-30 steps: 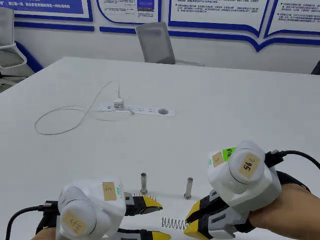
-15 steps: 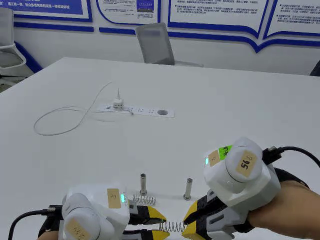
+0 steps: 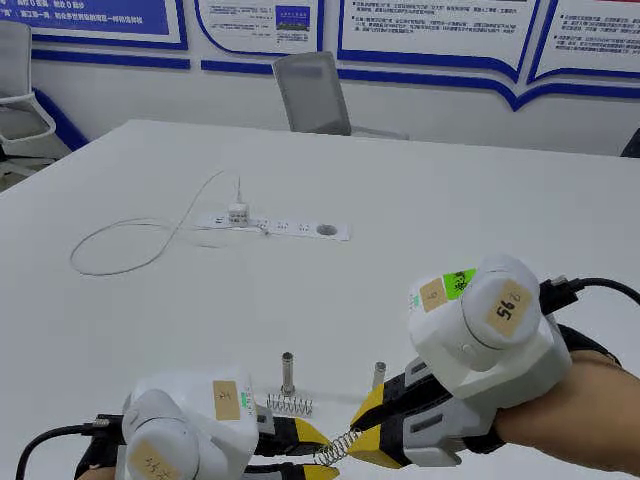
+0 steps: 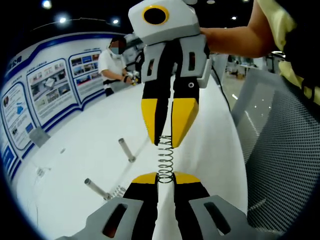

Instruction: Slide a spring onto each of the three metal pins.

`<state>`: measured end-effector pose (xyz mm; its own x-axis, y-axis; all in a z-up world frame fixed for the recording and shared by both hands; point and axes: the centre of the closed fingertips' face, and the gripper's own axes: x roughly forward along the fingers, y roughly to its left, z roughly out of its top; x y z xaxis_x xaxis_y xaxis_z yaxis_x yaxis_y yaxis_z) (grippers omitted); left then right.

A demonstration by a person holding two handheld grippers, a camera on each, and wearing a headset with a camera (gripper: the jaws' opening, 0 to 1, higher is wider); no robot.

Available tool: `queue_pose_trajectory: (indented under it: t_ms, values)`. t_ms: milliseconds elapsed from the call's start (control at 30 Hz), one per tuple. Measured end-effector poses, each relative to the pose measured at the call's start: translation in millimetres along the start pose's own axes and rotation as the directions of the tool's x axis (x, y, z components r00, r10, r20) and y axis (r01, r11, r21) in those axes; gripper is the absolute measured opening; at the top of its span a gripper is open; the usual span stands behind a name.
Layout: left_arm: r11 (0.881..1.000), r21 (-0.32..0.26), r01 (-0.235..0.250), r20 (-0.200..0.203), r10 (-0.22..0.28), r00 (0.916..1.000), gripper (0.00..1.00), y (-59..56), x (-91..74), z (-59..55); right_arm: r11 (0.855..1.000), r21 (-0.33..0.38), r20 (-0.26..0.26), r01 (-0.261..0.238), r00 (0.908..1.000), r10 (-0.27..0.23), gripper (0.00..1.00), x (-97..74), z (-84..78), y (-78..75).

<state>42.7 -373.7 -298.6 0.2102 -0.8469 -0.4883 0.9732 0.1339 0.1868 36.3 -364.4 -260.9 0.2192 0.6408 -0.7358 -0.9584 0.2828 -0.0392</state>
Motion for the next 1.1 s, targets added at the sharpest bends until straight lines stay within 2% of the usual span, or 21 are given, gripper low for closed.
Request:
queue_pose_trajectory:
  t_ms: [533, 933, 1100]
  values:
    - [1.0, -0.013, 0.009, 0.019, -0.009, 0.9998, 0.11, -2.0, 2.4, 7.3, 1.0, -0.03, 0.044, 0.004, 0.999, -0.003, 0.11, 2.6, 18.8, 2.1]
    - [1.0, -0.024, 0.011, 0.025, -0.011, 0.9996, 0.12, -1.1, 4.7, 6.5, 0.999, -0.039, 0.036, 0.012, 0.9993, -0.011, 0.11, 3.5, 17.8, -1.0]
    - [0.999, -0.038, 0.01, 0.035, -0.008, 0.9994, 0.16, 0.3, 4.2, 7.4, 0.999, -0.035, 0.033, 0.021, 0.9993, -0.02, 0.11, 1.9, 17.1, -4.8]
